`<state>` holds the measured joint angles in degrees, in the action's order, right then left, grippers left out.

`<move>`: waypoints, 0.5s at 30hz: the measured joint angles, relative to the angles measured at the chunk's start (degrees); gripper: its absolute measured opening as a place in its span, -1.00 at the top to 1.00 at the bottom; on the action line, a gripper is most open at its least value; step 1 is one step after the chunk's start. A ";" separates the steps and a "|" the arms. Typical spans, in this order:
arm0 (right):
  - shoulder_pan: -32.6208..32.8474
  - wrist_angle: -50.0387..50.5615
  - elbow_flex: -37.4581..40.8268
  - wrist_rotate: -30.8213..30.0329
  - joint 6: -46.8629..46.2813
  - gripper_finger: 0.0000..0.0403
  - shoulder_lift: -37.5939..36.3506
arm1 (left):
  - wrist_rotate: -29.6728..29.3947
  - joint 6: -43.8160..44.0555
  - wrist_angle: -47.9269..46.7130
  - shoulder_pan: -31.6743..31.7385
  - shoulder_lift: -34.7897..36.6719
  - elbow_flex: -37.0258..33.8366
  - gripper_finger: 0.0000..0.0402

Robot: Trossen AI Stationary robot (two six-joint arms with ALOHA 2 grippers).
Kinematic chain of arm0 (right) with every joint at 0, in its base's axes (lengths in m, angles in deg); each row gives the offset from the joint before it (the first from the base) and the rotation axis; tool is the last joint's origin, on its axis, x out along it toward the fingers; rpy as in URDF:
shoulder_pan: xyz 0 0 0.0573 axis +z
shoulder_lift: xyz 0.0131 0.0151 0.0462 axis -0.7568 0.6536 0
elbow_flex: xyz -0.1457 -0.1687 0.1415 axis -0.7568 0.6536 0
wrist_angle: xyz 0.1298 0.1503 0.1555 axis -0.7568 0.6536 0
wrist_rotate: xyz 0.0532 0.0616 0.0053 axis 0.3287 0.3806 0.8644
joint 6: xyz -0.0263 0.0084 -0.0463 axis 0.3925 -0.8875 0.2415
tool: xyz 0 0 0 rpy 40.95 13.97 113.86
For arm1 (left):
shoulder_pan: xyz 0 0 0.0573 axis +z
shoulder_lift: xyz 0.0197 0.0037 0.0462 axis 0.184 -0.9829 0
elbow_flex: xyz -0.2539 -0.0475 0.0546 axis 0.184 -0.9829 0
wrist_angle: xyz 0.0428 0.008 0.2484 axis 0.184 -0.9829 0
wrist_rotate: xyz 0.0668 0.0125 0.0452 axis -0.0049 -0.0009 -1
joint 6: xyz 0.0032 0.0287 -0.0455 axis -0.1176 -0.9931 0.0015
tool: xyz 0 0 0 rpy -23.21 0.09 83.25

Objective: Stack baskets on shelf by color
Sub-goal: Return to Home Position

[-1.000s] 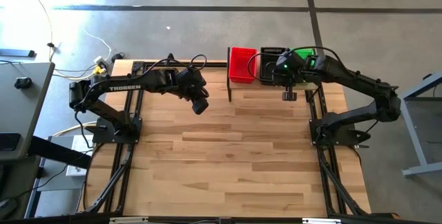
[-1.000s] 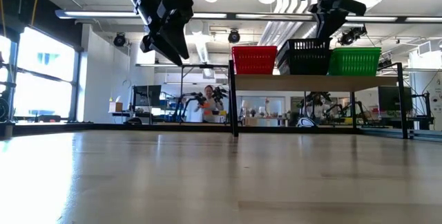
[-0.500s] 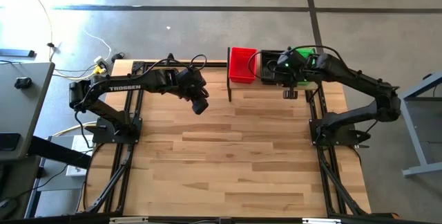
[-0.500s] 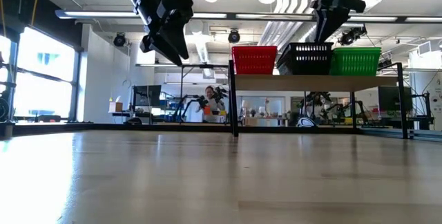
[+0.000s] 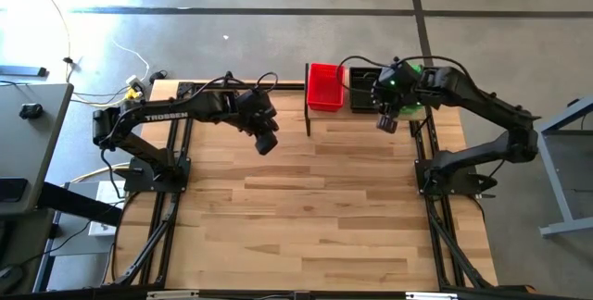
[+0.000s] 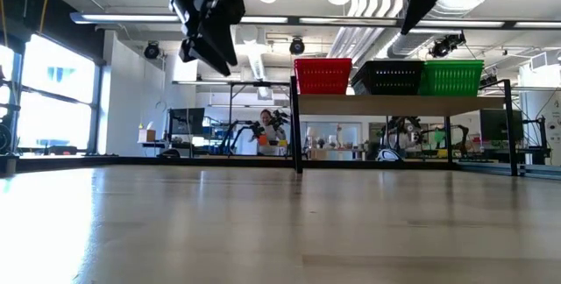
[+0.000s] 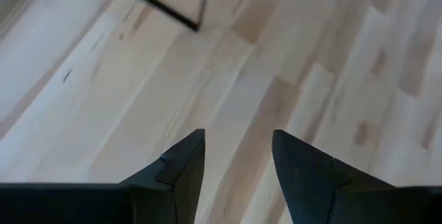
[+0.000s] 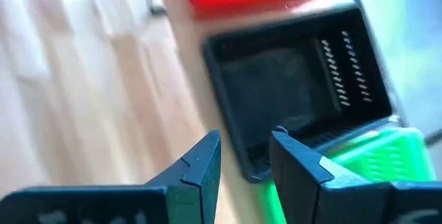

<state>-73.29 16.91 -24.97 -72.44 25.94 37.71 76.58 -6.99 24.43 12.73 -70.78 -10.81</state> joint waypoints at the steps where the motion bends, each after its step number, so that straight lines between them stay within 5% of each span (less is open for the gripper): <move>1: 0.67 -0.07 -0.56 0.79 -1.95 0.45 -0.10 | 0.66 -0.93 -0.44 -0.09 0.03 0.72 0.21; 9: 9.68 -5.89 -1.40 -0.31 -12.40 0.45 -1.01 | -2.52 -5.73 1.49 -5.31 5.63 0.46 0.21; 15: 16.36 -14.67 0.77 -1.43 -16.16 0.45 -1.21 | -1.65 -4.88 10.74 -9.30 14.45 -9.45 0.21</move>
<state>-56.93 2.24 -24.20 -73.87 9.78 36.50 74.93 -11.87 35.17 3.43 -56.33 -20.26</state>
